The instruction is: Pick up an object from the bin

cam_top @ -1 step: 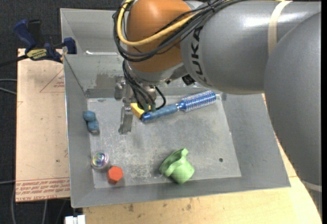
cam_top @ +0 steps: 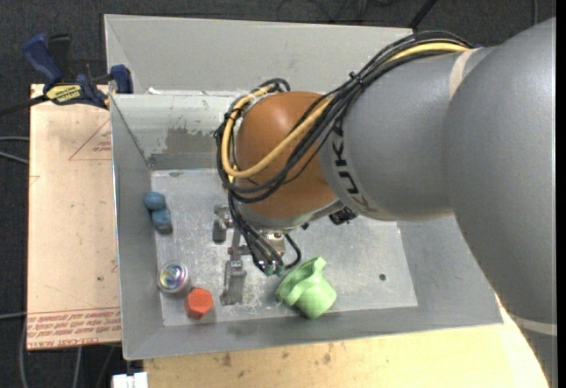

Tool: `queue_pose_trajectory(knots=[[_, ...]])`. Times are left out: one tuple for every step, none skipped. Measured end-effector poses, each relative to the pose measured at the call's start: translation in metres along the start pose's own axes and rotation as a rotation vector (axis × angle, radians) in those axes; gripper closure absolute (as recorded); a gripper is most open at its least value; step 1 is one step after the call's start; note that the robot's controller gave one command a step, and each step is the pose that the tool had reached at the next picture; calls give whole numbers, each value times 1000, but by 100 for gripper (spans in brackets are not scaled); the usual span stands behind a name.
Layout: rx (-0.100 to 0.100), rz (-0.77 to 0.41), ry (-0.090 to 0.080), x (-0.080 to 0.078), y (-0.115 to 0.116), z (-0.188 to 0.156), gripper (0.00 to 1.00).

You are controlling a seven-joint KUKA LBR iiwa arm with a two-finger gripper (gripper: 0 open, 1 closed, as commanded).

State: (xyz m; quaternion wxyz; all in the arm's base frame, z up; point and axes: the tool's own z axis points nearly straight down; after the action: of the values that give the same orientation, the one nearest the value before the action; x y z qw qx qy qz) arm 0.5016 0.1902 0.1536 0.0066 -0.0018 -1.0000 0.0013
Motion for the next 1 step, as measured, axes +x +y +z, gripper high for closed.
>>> queue_pose_trajectory(knots=[[-1,-382,-11,-4,50,82,0]])
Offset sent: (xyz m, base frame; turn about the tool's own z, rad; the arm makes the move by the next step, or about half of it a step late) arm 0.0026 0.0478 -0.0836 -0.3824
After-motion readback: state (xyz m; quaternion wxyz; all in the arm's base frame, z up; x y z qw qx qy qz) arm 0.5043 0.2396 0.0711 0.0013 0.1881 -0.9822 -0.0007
